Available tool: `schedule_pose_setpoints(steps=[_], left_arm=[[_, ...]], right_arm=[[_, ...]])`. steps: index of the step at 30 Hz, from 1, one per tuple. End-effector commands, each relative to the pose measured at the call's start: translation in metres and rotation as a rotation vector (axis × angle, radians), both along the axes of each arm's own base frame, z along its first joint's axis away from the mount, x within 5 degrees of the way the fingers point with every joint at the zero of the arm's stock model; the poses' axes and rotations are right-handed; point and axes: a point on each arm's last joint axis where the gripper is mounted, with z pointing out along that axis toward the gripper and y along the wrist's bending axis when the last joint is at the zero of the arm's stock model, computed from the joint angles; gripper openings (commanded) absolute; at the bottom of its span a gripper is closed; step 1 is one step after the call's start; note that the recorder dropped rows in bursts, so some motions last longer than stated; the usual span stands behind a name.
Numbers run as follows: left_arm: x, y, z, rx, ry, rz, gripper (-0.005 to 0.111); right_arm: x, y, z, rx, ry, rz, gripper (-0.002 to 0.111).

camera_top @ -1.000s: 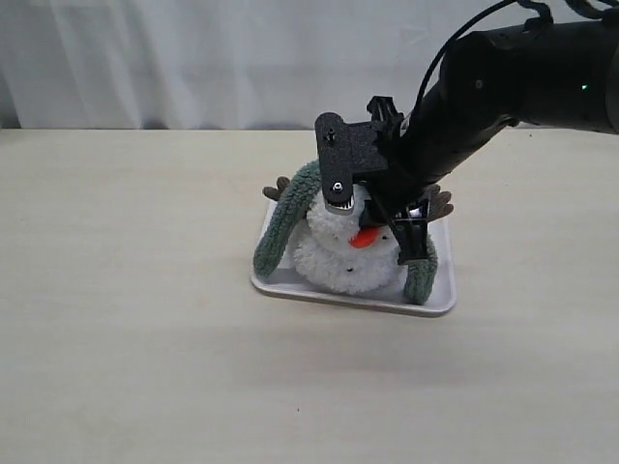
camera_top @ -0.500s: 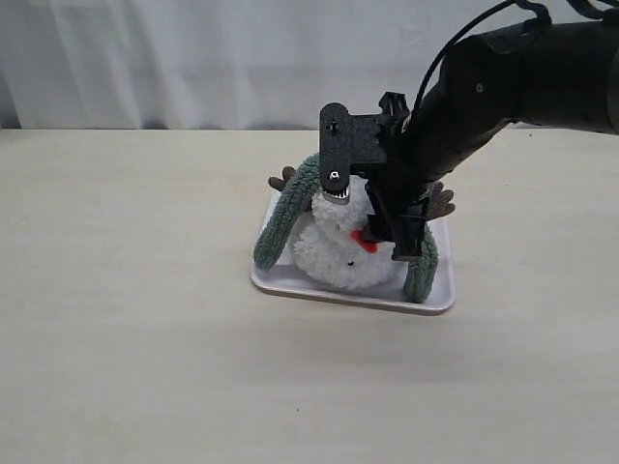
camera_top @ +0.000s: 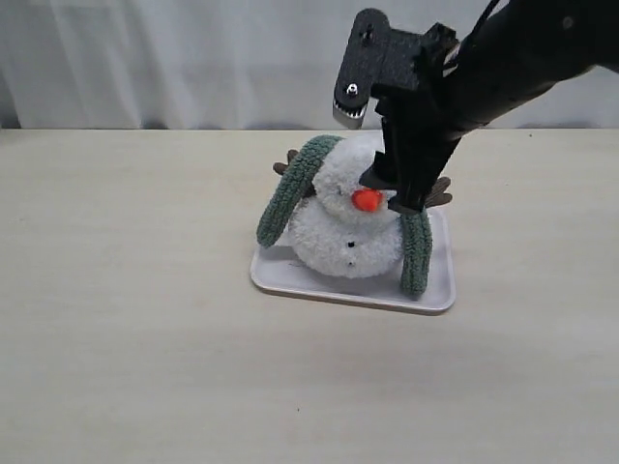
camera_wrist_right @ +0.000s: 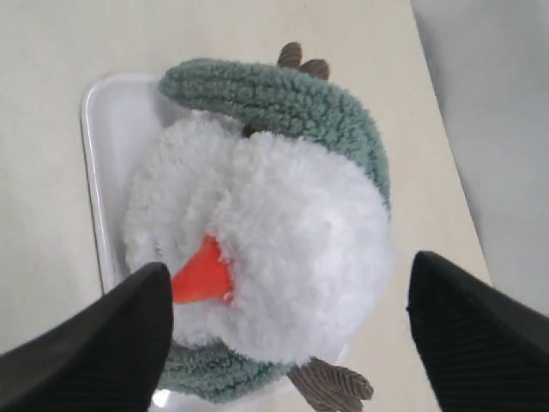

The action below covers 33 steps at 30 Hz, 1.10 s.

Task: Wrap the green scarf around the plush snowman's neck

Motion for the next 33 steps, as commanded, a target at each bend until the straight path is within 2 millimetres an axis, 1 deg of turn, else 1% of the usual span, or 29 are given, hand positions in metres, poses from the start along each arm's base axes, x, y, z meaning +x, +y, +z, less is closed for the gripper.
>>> schedule_pose_setpoints(steps=[1,2,4,5,7,10,13,16,19,22,27,29,33], left_arm=[[0.0,0.0,0.0,-0.002,-0.009,0.006,0.0],[0.0,0.0,0.0,-0.002,-0.009,0.006,0.0],[0.0,0.0,0.0,-0.002,-0.009,0.006,0.0],[0.0,0.0,0.0,-0.002,-0.009,0.006,0.0],[0.0,0.0,0.0,-0.004,-0.009,0.006,0.0],[0.0,0.0,0.0,-0.004,-0.009,0.006,0.0],[0.0,0.0,0.0,-0.006,-0.009,0.006,0.0],[0.0,0.0,0.0,-0.006,-0.009,0.006,0.0],[0.0,0.0,0.0,-0.006,-0.009,0.006,0.0],[0.0,0.0,0.0,-0.006,-0.009,0.006,0.0],[0.0,0.0,0.0,-0.006,-0.009,0.006,0.0],[0.0,0.0,0.0,-0.006,-0.009,0.006,0.0],[0.0,0.0,0.0,-0.006,-0.009,0.006,0.0]], right_arm=[[-0.009,-0.002,0.021,0.206,0.006,-0.176,0.049],[-0.01,-0.002,0.026,0.294,0.016,-0.246,0.036],[-0.011,-0.002,0.033,0.357,0.005,-0.286,0.016],[-0.011,-0.002,0.034,0.378,0.0,-0.288,0.004],[-0.01,0.002,0.037,0.451,0.004,-0.3,0.004],[-0.001,0.008,0.036,0.544,-0.003,-0.328,0.004],[0.016,0.018,0.031,0.629,0.038,-0.4,0.004],[0.036,0.029,0.02,0.64,0.098,-0.447,0.004],[0.055,0.039,0.002,0.615,0.147,-0.469,0.004],[0.068,0.046,-0.017,0.586,0.178,-0.48,0.004],[0.079,0.05,-0.044,0.541,0.196,-0.489,0.004],[0.08,0.051,-0.049,0.534,0.204,-0.492,0.004],[0.078,0.051,-0.052,0.511,0.236,-0.497,0.004]])
